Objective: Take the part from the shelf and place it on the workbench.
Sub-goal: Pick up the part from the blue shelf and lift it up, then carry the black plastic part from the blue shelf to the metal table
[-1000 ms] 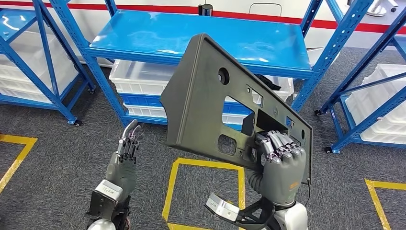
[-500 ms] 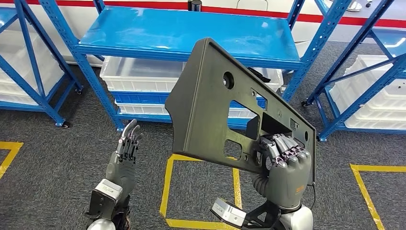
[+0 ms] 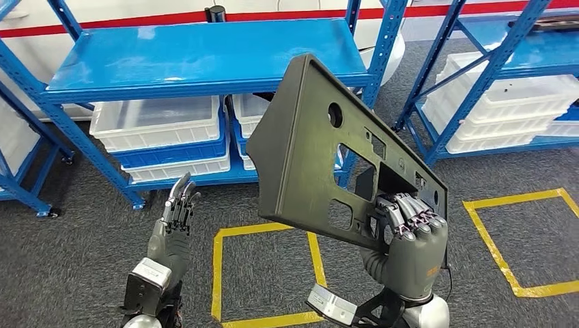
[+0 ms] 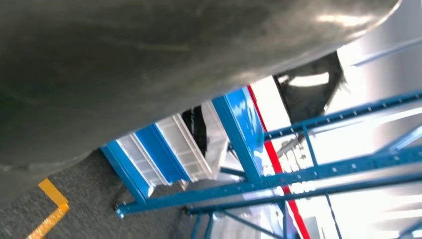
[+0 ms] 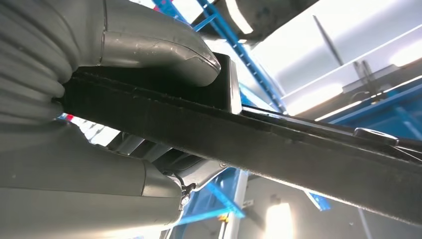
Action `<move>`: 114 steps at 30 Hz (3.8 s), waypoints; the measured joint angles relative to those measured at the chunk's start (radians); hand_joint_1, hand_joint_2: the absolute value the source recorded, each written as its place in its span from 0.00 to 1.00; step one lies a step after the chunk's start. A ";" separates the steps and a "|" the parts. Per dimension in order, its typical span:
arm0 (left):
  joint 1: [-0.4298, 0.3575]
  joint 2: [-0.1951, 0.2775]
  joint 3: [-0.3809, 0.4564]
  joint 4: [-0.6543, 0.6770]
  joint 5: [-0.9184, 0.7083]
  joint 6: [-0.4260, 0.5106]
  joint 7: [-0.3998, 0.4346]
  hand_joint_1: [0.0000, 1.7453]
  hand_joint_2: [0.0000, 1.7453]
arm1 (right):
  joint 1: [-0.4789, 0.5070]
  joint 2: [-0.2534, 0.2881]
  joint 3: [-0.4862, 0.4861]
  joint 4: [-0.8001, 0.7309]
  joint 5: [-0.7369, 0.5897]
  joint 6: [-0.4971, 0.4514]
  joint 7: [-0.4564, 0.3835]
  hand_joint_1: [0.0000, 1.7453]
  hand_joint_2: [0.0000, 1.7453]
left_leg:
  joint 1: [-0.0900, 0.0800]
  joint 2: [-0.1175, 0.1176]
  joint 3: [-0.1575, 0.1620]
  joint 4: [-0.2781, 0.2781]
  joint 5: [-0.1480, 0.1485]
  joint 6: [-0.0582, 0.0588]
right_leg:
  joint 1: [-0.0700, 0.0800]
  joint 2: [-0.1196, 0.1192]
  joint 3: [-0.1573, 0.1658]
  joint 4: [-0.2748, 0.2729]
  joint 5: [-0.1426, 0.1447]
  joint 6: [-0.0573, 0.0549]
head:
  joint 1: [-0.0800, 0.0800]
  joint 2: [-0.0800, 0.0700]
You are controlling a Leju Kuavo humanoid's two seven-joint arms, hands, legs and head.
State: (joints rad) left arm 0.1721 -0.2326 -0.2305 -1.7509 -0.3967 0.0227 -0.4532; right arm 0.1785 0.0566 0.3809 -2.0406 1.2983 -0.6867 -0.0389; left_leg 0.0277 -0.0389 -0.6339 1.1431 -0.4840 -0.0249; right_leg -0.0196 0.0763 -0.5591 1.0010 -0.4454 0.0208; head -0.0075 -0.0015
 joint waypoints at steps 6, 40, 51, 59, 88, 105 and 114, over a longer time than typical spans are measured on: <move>0.003 0.000 0.001 -0.001 0.000 -0.002 -0.002 0.00 0.00 | 0.005 0.001 -0.002 -0.005 -0.001 0.000 -0.001 1.00 1.00 | 0.008 -0.052 0.040 -0.094 0.018 0.003 | 0.003 0.029 -0.019 0.017 -0.005 0.013 | 0.004 0.000; -0.001 -0.007 0.009 0.019 0.058 -0.066 -0.021 0.00 0.00 | 0.094 -0.011 -0.014 -0.071 0.090 0.000 0.057 1.00 1.00 | -0.001 0.031 0.048 -0.114 0.026 0.043 | 0.003 -0.037 -0.116 0.147 -0.047 0.029 | 0.008 0.000; -0.008 -0.011 0.022 0.046 0.097 -0.087 -0.044 0.00 0.00 | 0.087 -0.021 -0.020 -0.071 0.087 0.000 0.062 1.00 1.00 | -0.015 0.144 0.068 -0.121 0.012 0.011 | 0.008 -0.143 -0.041 0.010 0.013 0.030 | 0.009 0.000; -0.007 -0.008 0.051 0.071 0.105 -0.114 -0.057 0.00 0.00 | 0.073 -0.018 -0.008 -0.055 0.097 0.000 0.072 1.00 1.00 | -0.008 0.035 -0.062 0.178 -0.142 -0.001 | 0.004 -0.043 -0.035 0.005 0.023 -0.008 | -0.003 0.000; -0.005 -0.030 0.094 0.103 0.060 -0.173 -0.071 0.00 0.00 | 0.175 0.009 -0.047 -0.146 0.082 0.000 0.009 1.00 1.00 | -0.015 0.077 0.047 -0.022 -0.073 0.006 | 0.001 -0.088 -0.042 0.006 0.024 -0.002 | 0.004 0.000; -0.016 -0.025 0.118 0.106 0.090 -0.132 -0.062 0.00 0.00 | 0.093 0.070 -0.095 -0.065 0.021 0.000 -0.028 1.00 1.00 | -0.017 0.042 0.068 -0.131 0.023 0.058 | 0.011 -0.054 -0.159 0.212 -0.057 0.015 | 0.013 0.000; -0.025 -0.023 0.175 0.106 0.095 -0.149 -0.058 0.00 0.00 | 0.022 0.057 -0.064 0.006 0.029 0.000 0.019 1.00 1.00 | -0.028 0.126 0.077 -0.132 0.011 0.032 | 0.010 -0.132 -0.041 0.006 0.021 0.031 | 0.010 0.000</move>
State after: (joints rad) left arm 0.1476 -0.2553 -0.0554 -1.6451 -0.3015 -0.1266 -0.5117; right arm 0.2003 0.1134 0.3168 -2.0349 1.3278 -0.6867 -0.0204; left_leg -0.0003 0.0869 -0.5571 1.0116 -0.4732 0.0075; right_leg -0.0100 -0.0552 -0.5999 1.0065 -0.4249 0.0521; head 0.0030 -0.0015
